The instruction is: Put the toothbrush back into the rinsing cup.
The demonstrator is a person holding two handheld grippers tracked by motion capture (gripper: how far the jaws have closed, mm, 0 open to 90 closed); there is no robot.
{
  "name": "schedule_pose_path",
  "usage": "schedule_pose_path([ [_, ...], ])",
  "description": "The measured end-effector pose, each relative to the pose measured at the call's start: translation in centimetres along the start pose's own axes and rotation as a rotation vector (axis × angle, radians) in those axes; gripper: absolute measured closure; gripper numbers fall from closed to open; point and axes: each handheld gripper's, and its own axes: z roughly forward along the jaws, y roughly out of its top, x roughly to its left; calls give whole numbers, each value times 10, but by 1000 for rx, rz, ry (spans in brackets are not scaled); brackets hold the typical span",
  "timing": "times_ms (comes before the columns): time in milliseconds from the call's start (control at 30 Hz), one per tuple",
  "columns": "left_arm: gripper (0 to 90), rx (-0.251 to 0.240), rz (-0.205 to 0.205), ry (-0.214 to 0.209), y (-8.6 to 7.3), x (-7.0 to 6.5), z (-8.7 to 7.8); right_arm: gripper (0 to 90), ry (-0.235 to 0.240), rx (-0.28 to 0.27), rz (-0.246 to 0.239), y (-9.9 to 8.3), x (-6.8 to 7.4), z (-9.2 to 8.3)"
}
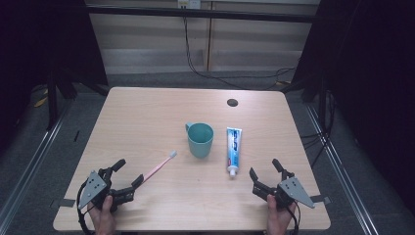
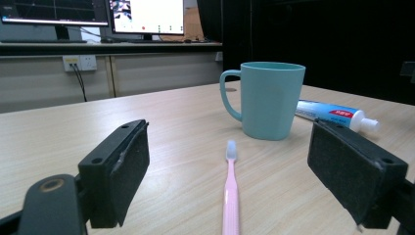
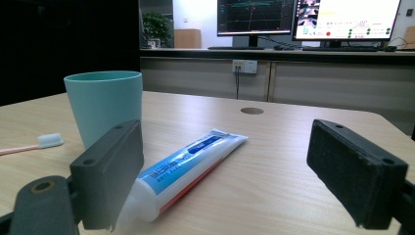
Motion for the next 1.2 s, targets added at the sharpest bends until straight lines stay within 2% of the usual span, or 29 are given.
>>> schedule_pose_path([
  [67,155,10,10,-9,0,0,1,131,1,1,-1,0,0,0],
  [133,156,25,41,-18,1,-2,2,131,4,1,-2,0,0,0],
  [167,155,21,33,-46,1,-3,2,131,1,0,-1,0,0,0],
  [200,154,18,25,-54,1,-3,3,131,-2,0,2,0,0,0],
  [267,155,17,22,-50,1,-2,2,131,-3,-1,3,0,0,0],
  [300,155,1,-3,-42,0,0,0,131,-1,0,-3,0,0,0],
  [400,155,2,-13,-48,0,2,0,131,3,2,-2,0,0,0],
  [433,155,8,-33,-32,0,2,1,131,5,2,-2,0,0,0],
  [533,157,39,-61,-48,2,3,4,129,-2,-2,3,0,0,0],
  [600,160,70,-76,-40,3,3,6,127,1,-1,3,0,0,0],
  [667,184,78,-77,-34,4,4,7,126,-1,0,3,0,0,0],
  [700,199,83,-64,-2,7,3,5,126,-3,0,2,0,0,0],
  [733,203,69,-88,-9,8,2,5,126,-2,0,3,0,0,0],
  [800,206,73,-88,-19,10,4,5,126,-2,-2,3,0,0,0],
  [867,244,65,-118,-54,14,5,4,125,-5,-2,4,0,0,0],
  [967,267,72,-113,-60,17,3,7,124,-19,-1,11,0,0,0],
  [1067,286,125,-95,-73,23,1,12,124,-34,-4,4,0,1,0],
  [1100,292,125,-95,-73,23,1,12,124,-34,-4,4,0,1,0],
  [1133,293,142,-115,-83,26,0,15,124,-36,-11,-1,0,1,0],
  [1200,293,148,-113,-83,27,0,16,124,-43,-13,4,0,1,-1],
])
